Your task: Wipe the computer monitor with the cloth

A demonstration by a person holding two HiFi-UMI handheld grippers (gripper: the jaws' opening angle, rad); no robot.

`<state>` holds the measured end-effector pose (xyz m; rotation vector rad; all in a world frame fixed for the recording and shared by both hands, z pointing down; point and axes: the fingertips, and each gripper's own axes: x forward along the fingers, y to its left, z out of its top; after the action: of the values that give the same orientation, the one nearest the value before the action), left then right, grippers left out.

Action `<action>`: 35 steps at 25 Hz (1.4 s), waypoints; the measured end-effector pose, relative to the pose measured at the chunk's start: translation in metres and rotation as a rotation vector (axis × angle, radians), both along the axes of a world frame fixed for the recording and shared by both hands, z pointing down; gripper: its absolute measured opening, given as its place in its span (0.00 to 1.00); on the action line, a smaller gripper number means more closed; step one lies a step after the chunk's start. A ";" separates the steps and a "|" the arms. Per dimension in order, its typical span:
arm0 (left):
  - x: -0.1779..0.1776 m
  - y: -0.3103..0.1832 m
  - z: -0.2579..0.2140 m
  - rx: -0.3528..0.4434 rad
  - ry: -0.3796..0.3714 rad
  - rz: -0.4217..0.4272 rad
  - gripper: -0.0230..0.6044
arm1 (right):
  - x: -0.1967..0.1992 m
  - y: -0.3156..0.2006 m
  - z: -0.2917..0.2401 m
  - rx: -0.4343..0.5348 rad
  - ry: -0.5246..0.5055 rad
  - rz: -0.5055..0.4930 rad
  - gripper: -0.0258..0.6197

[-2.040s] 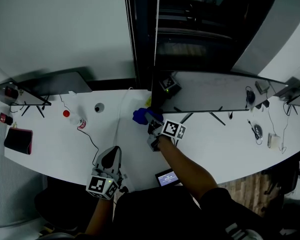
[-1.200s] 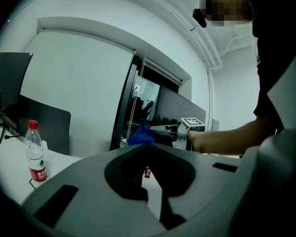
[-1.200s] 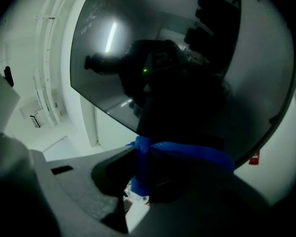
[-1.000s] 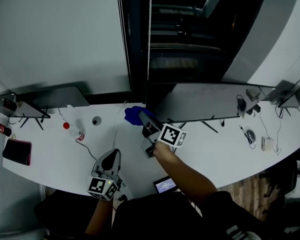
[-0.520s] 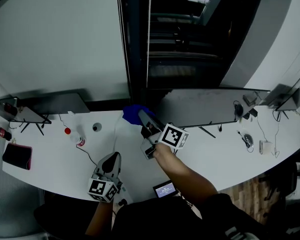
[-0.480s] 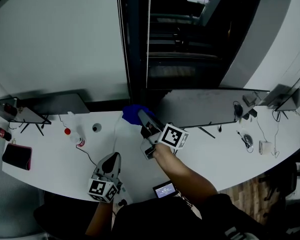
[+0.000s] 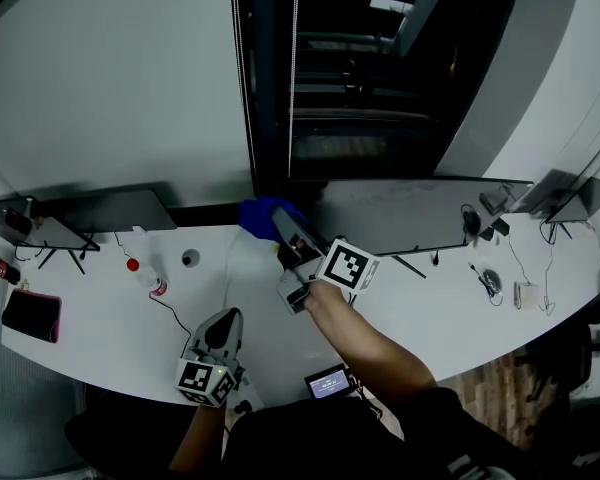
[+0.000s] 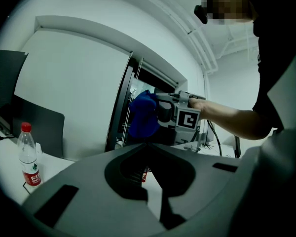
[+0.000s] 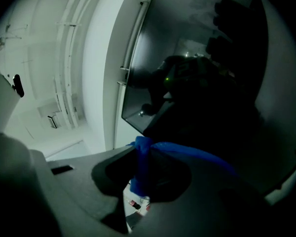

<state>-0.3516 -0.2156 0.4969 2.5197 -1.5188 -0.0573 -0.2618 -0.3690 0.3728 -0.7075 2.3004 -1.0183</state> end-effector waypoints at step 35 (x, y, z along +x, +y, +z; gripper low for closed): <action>0.005 0.017 -0.011 0.035 0.027 -0.014 0.03 | 0.021 0.027 -0.111 0.250 -0.090 0.014 0.15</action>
<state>-0.3463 -0.1990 0.4861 2.5251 -1.5383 -0.1201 -0.2408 -0.3425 0.2615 -0.5633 2.2873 -0.7232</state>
